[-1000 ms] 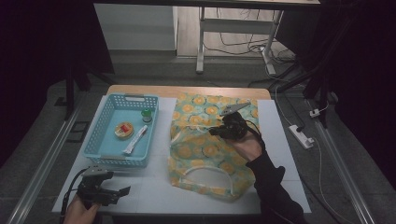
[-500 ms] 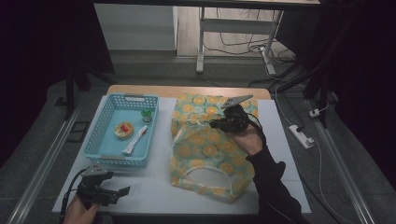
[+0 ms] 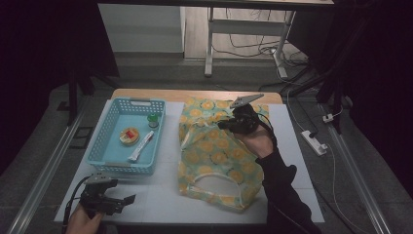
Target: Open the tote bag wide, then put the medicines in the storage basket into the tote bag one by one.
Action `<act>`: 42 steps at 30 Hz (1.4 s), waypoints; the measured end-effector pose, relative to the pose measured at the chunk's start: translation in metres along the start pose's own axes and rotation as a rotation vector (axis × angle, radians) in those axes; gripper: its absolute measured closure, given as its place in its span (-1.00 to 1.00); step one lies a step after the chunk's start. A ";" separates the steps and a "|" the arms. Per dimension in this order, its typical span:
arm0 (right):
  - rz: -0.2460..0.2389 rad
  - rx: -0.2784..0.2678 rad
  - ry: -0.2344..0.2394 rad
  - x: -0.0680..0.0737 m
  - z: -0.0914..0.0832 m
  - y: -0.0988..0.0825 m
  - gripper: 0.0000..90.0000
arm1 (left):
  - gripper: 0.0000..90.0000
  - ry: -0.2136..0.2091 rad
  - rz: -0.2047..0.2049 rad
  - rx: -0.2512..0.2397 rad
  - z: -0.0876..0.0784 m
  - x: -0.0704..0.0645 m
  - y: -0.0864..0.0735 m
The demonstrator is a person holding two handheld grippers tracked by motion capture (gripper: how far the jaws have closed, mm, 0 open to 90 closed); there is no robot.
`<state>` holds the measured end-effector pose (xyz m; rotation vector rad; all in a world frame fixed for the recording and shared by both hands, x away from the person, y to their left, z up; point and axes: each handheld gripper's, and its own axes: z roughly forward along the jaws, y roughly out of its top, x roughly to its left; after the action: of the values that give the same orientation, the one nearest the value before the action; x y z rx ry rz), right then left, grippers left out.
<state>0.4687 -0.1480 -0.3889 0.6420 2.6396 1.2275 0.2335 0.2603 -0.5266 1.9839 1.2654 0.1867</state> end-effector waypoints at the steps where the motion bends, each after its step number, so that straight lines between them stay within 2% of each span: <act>1: -0.001 -0.001 0.000 -0.001 0.000 0.001 0.99 | -0.95 0.000 0.000 0.000 0.000 0.000 0.000; 12: 0.007 0.001 -0.008 -0.001 0.001 -0.002 0.99 | -0.96 0.001 -0.001 -0.009 -0.001 0.000 0.000; 23: 0.019 -0.024 0.002 -0.001 -0.001 -0.009 0.99 | -0.98 -0.007 -0.019 -0.022 -0.003 0.002 -0.001; 26: 0.021 -0.025 0.004 -0.001 0.000 -0.010 0.99 | -0.98 -0.020 -0.024 -0.020 -0.002 0.003 -0.001; 31: 0.020 -0.025 0.006 -0.001 0.001 -0.010 0.99 | -0.99 -0.066 -0.018 -0.018 -0.002 0.004 0.000; 35: 0.020 -0.025 0.007 -0.001 0.001 -0.011 0.99 | -1.00 -0.077 -0.015 -0.033 -0.004 0.003 0.001; 42: 0.021 -0.024 0.008 -0.003 0.001 -0.012 0.99 | -1.00 -0.055 -0.011 -0.047 -0.009 0.002 0.004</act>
<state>0.4679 -0.1556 -0.3989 0.6633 2.6267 1.2684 0.2330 0.2660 -0.5188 1.9287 1.2259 0.1535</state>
